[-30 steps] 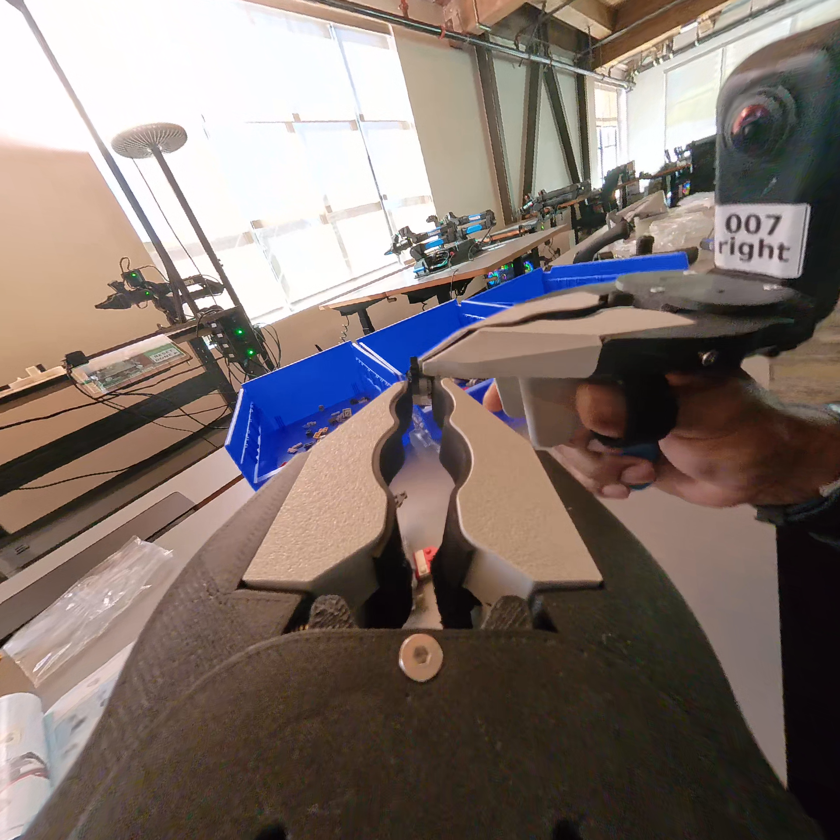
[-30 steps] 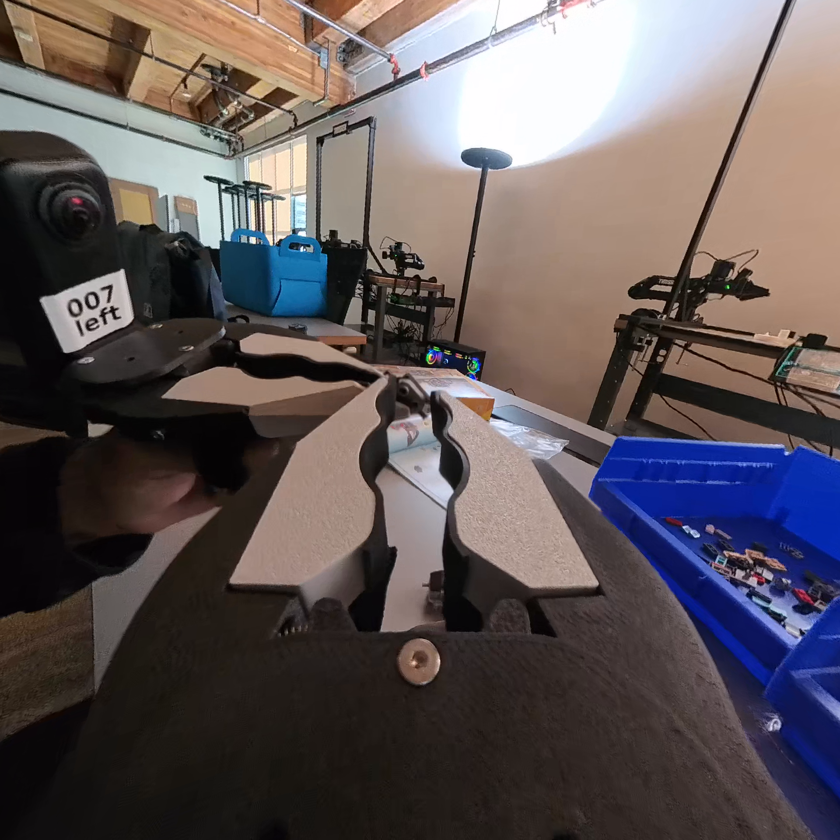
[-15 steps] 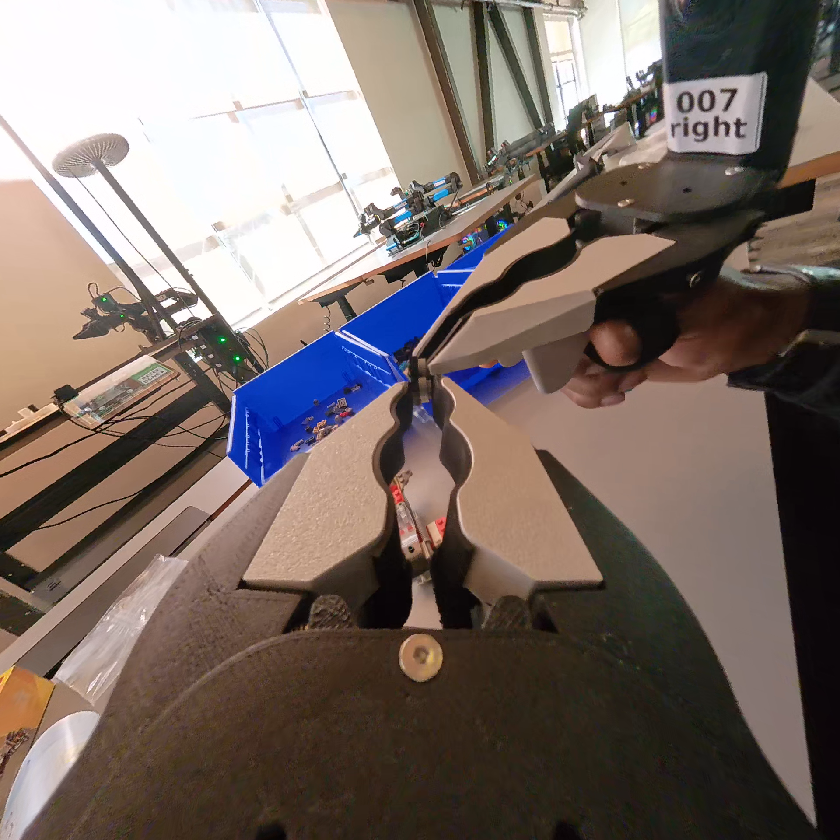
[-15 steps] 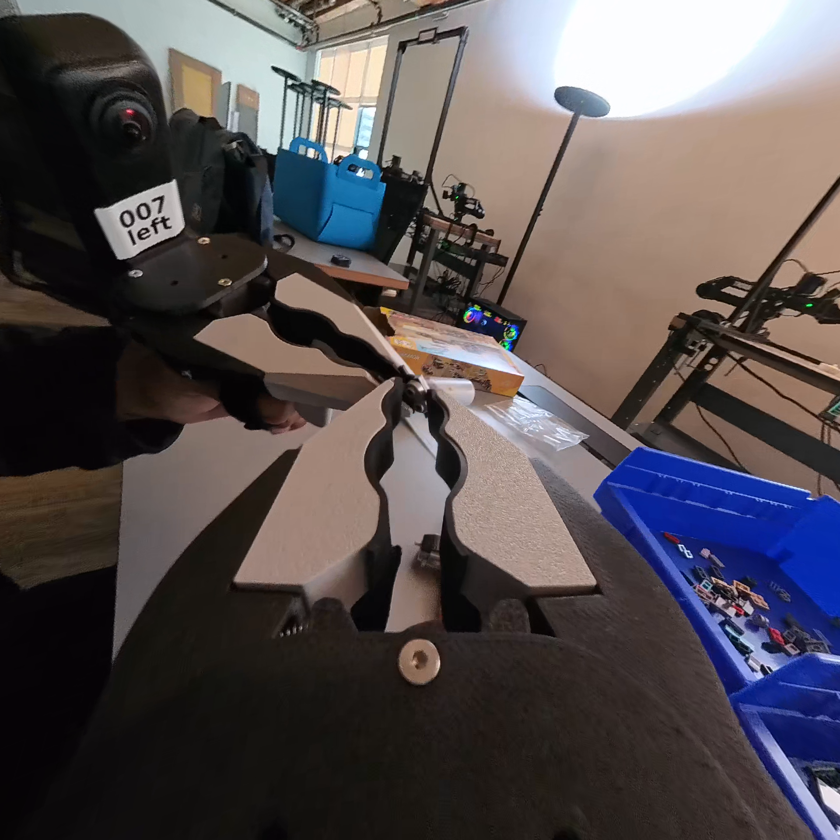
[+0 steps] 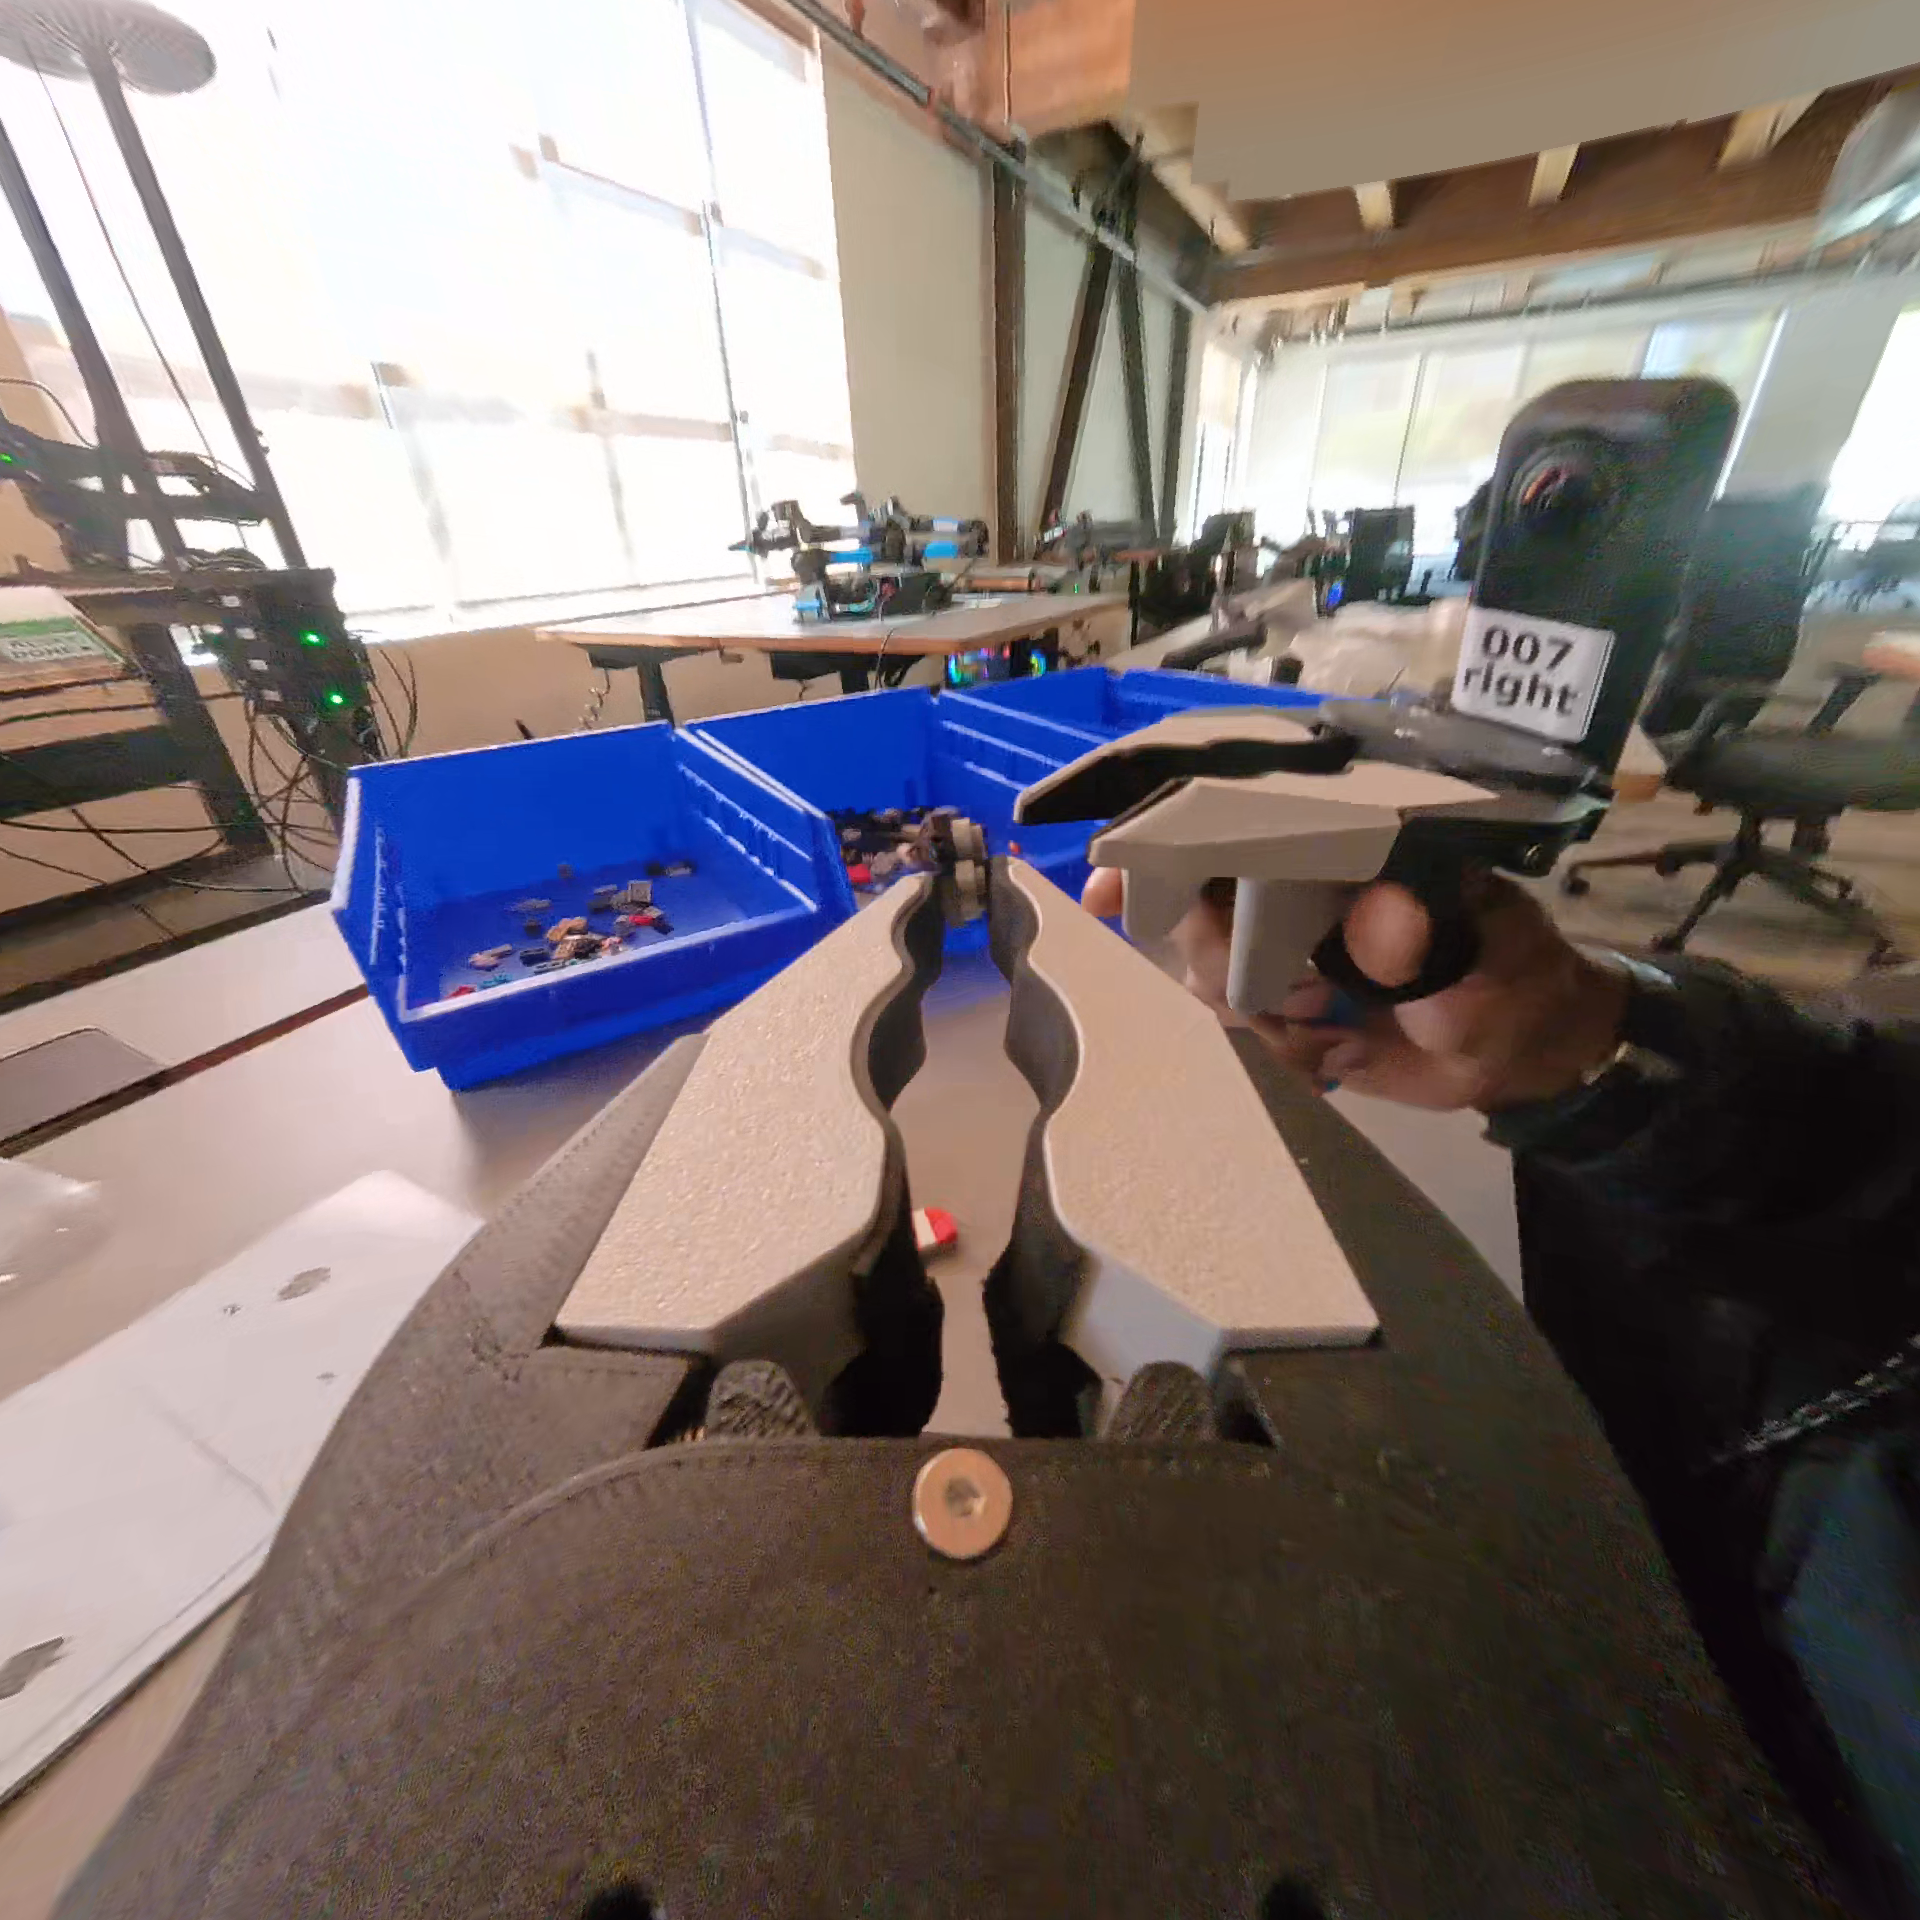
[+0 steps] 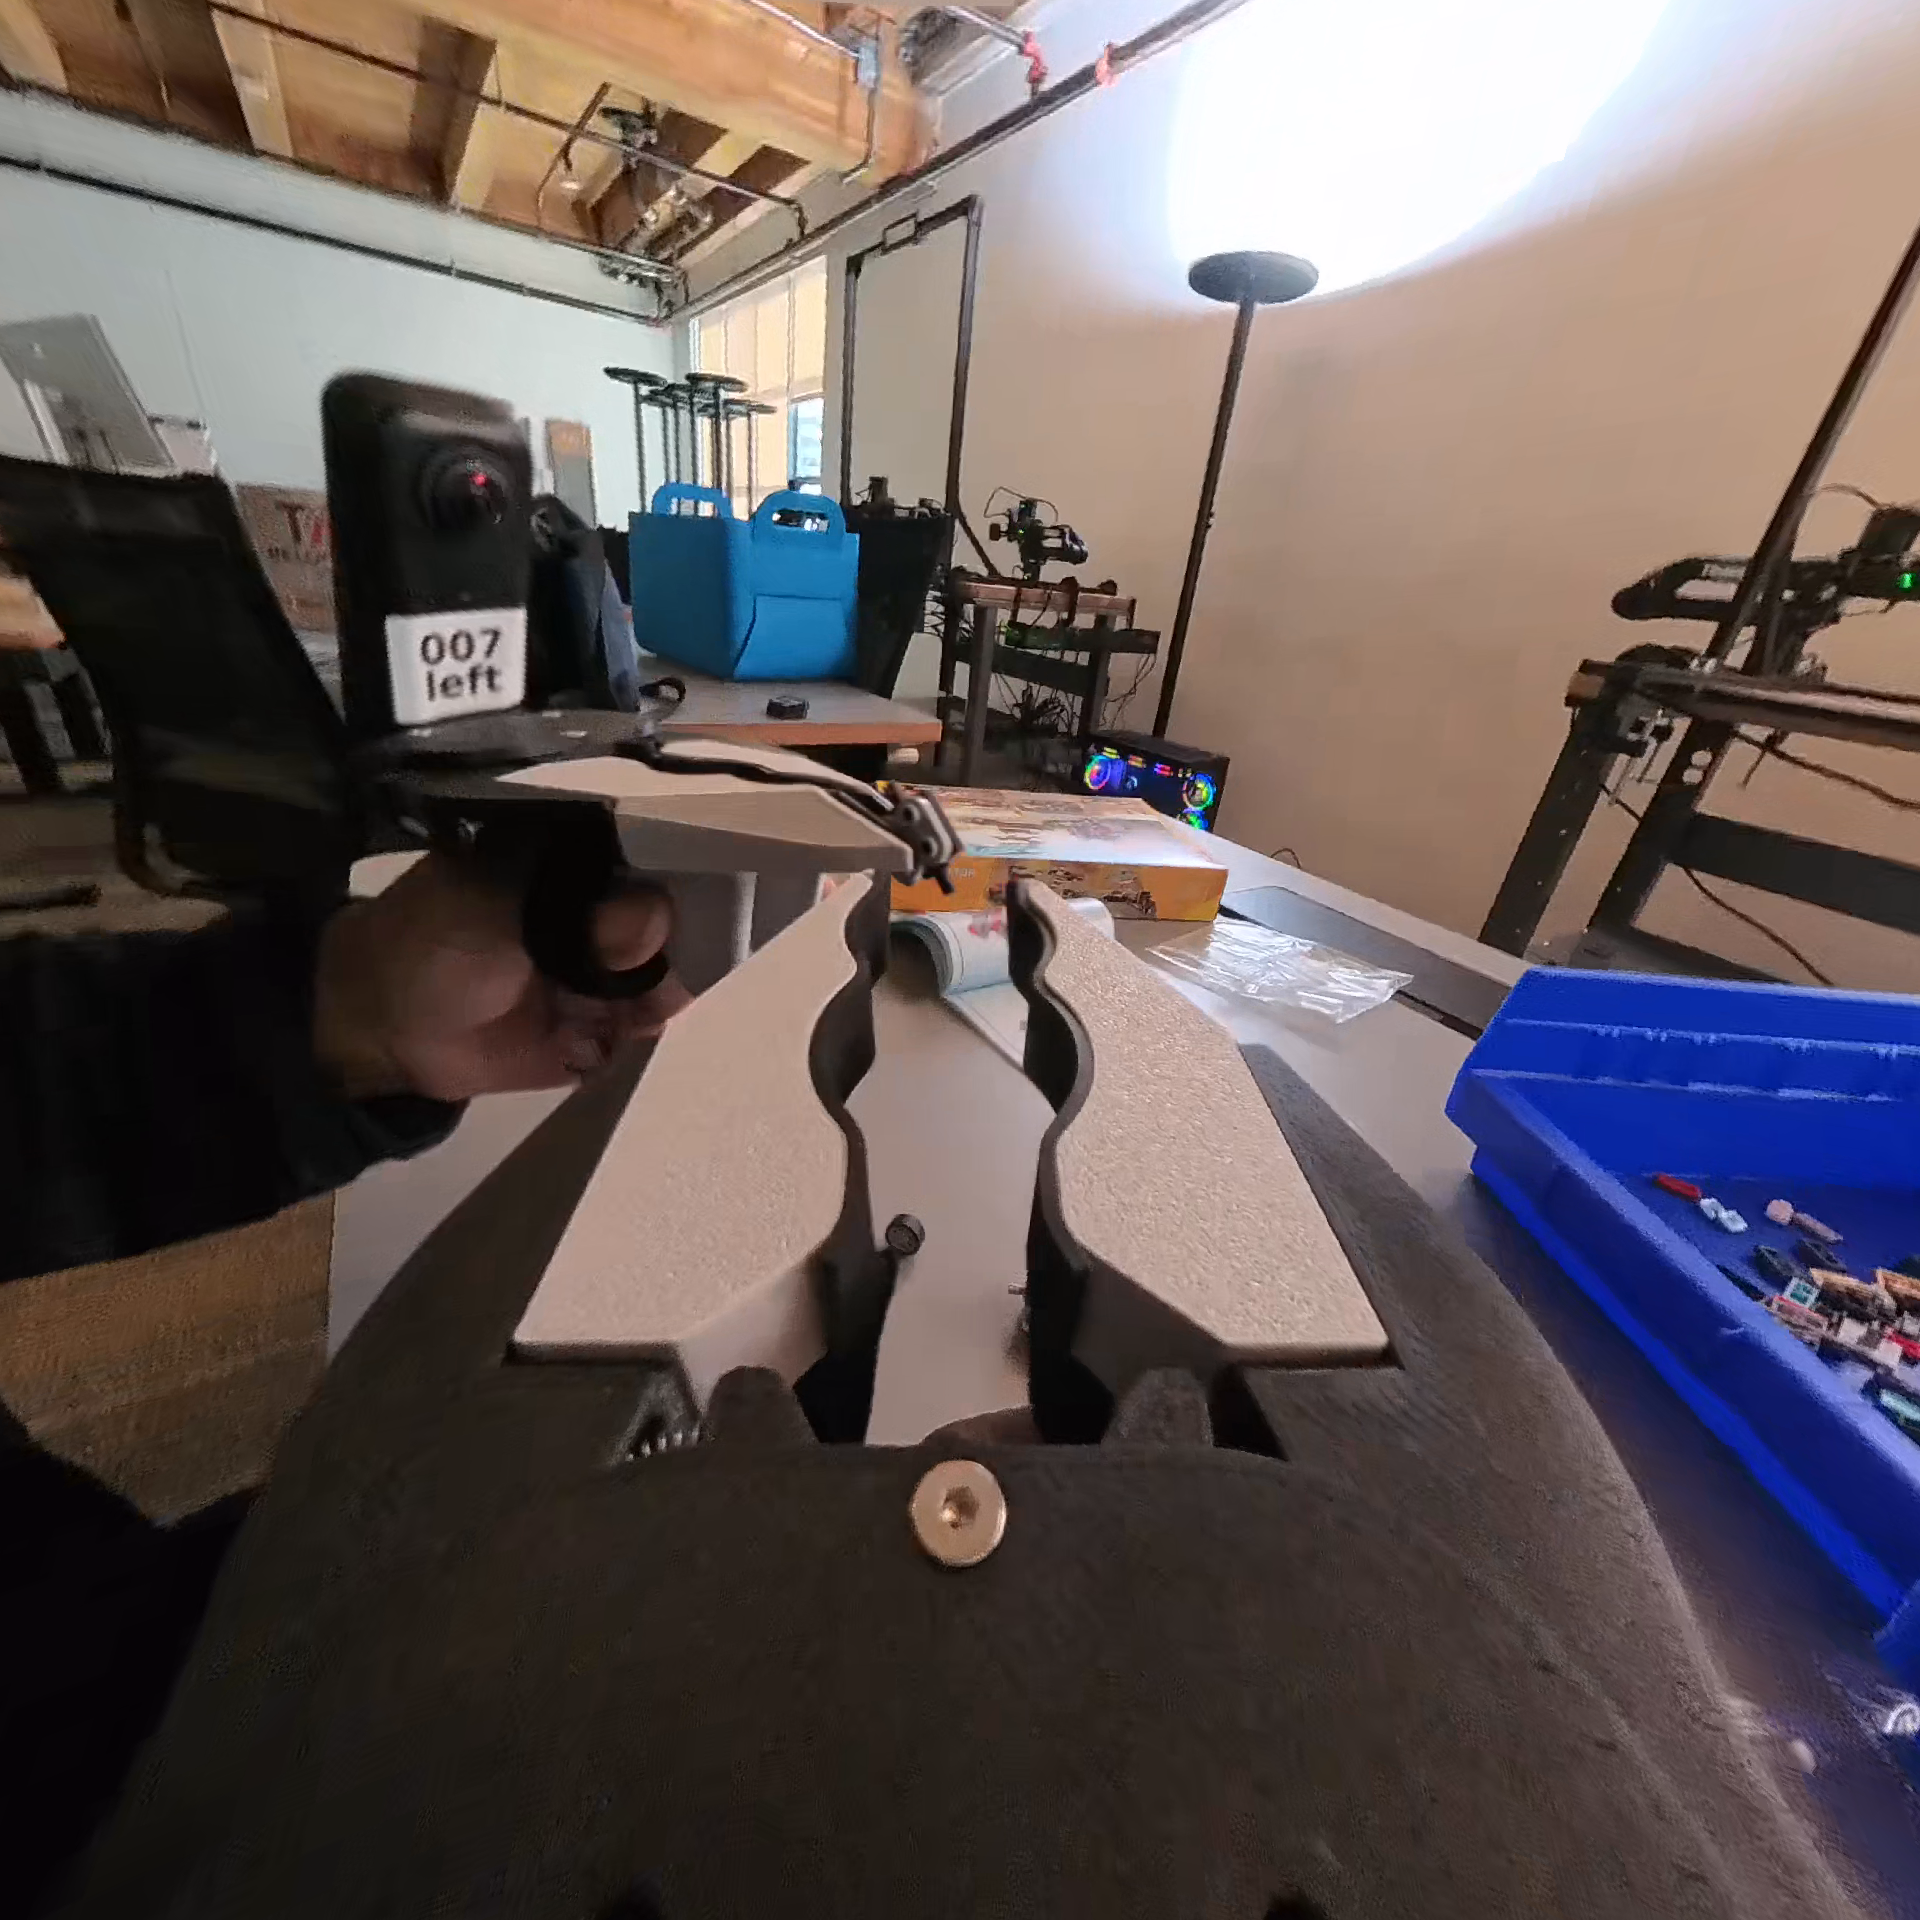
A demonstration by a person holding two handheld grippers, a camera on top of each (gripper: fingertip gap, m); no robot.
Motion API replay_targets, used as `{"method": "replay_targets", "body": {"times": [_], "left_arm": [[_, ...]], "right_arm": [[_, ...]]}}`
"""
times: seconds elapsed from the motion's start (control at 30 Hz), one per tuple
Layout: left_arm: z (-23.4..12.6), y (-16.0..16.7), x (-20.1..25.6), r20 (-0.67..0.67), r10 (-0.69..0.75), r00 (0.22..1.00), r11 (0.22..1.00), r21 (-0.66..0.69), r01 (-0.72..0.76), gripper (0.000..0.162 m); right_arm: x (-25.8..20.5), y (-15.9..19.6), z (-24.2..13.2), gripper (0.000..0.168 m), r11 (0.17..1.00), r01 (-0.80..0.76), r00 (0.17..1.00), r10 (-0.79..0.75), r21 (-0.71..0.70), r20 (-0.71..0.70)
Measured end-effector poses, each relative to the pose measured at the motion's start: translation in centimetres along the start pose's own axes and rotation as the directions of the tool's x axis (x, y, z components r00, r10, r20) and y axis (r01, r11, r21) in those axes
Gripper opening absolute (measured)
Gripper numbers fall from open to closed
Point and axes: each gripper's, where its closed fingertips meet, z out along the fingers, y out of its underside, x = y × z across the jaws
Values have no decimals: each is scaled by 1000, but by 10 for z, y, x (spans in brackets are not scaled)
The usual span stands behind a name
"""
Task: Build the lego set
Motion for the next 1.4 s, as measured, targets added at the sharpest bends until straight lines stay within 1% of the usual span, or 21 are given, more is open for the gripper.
{"method": "replay_targets", "body": {"times": [0.07,0.17,0.23,0.33,0.43,0.63,0.8,0.93,1.07,1.2,1.4], "left_arm": [[-1,-5,-3,25,23,999,999,31,-24,9],[-3,-15,4,41,128,991,989,71,-131,9],[-5,-24,7,61,180,982,977,102,-186,9],[-11,-34,7,115,266,957,952,127,-280,9],[-16,-43,7,166,338,927,923,135,-360,9],[-29,-61,4,262,402,877,877,164,-451,9],[-39,-74,2,348,455,820,833,161,-530,9],[-46,-80,3,367,487,793,805,163,-570,10],[-48,-82,0,380,480,790,809,157,-567,10],[-46,-84,-5,438,436,786,830,143,-539,10],[-44,-82,-8,468,440,766,832,108,-544,11]], "right_arm": [[3,-1,3,26,997,-83,997,82,-11,-14],[-2,-11,10,26,975,-223,975,223,-2,23],[-8,-17,15,26,959,-282,958,282,-11,56],[-17,-27,22,24,937,-346,932,349,-41,99],[-24,-38,28,23,926,-373,918,377,-61,121],[-37,-54,42,21,941,-326,936,335,-92,104],[-43,-67,52,16,963,-242,967,249,-116,48],[-49,-73,56,16,970,-205,974,216,-131,71],[-49,-74,59,15,975,-177,980,187,-131,64],[-45,-78,61,15,989,-115,993,114,-91,-19],[-42,-77,61,15,997,-39,994,32,-65,-103]]}}
